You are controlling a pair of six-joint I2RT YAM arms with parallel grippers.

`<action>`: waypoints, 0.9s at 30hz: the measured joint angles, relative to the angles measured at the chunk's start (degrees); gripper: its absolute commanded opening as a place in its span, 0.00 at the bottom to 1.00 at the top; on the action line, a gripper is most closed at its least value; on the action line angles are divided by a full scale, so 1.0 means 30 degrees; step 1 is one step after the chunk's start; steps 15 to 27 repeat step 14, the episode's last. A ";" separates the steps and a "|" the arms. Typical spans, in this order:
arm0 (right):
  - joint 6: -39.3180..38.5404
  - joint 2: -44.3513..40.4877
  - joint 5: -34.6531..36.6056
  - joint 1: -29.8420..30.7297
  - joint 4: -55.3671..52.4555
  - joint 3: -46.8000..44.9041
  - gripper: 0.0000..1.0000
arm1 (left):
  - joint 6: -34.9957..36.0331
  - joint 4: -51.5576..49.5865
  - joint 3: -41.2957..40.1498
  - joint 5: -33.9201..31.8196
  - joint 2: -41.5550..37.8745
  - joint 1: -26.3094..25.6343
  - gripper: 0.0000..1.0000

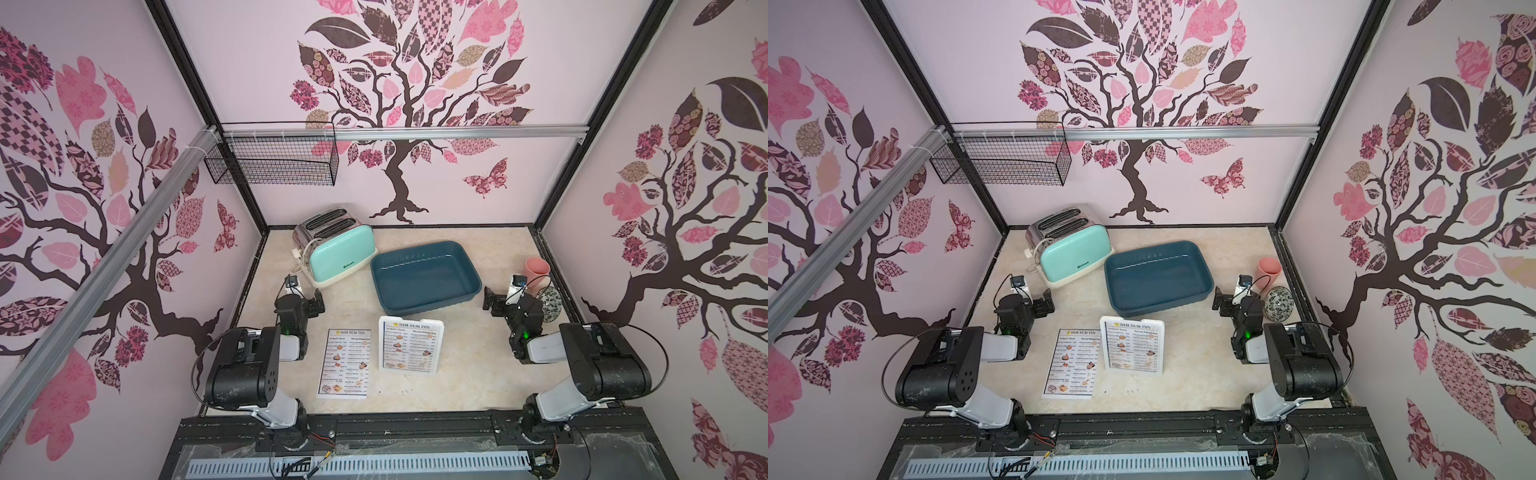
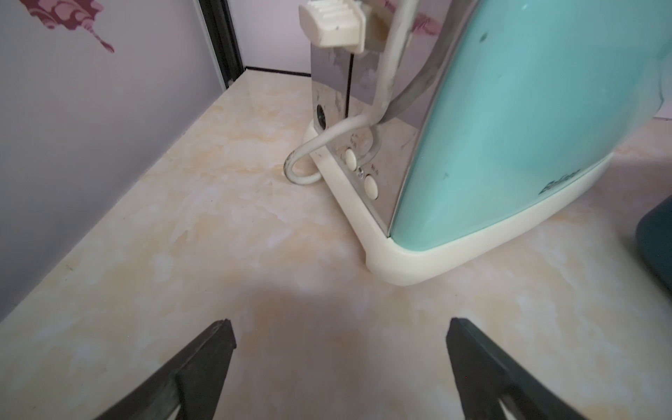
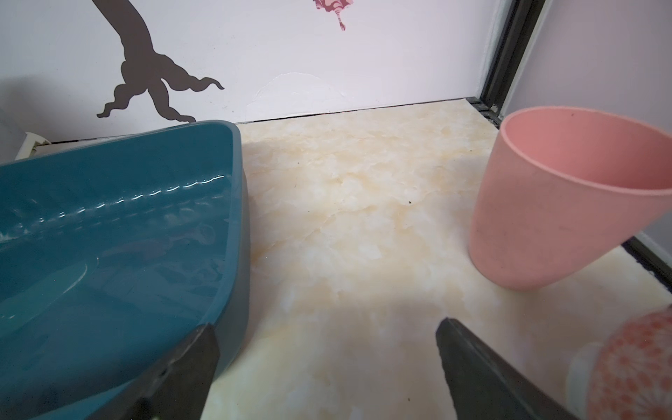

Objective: Replace the menus in the menu holders
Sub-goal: Reset both arms

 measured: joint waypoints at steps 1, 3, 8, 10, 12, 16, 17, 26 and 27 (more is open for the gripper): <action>0.0000 0.0000 0.0000 0.0000 0.0022 0.0007 1.00 | 0.0087 0.0029 0.0044 -0.0160 -0.0029 -0.0182 0.98; 0.0007 0.0000 0.0000 0.0000 0.0015 0.0007 1.00 | 0.0240 0.0160 0.0051 -0.0408 -0.0044 -0.0481 0.98; 0.0007 0.0007 0.0000 0.0000 0.0015 0.0015 1.00 | 0.0342 -0.0029 0.0270 -0.0525 -0.0029 -0.0408 0.98; 0.0007 0.0007 0.0000 0.0000 0.0015 0.0015 1.00 | 0.0350 -0.0117 0.0495 -0.0525 -0.0029 -0.0335 0.98; 0.0007 0.0007 0.0000 0.0000 0.0015 0.0015 1.00 | 0.0350 -0.0124 0.0627 -0.0525 -0.0029 -0.0313 0.98; 0.0007 0.0007 0.0000 0.0000 0.0015 0.0015 1.00 | 0.0379 -0.0073 0.0605 -0.0510 -0.0029 -0.0313 0.98; 0.0007 0.0007 0.0000 0.0000 0.0015 0.0015 1.00 | 0.0379 -0.0073 0.0605 -0.0510 -0.0029 -0.0313 0.98; 0.0007 0.0007 0.0000 0.0000 0.0015 0.0015 1.00 | 0.0379 -0.0073 0.0605 -0.0510 -0.0029 -0.0313 0.98; 0.0007 0.0007 0.0000 0.0000 0.0015 0.0015 1.00 | 0.0379 -0.0073 0.0605 -0.0510 -0.0029 -0.0313 0.98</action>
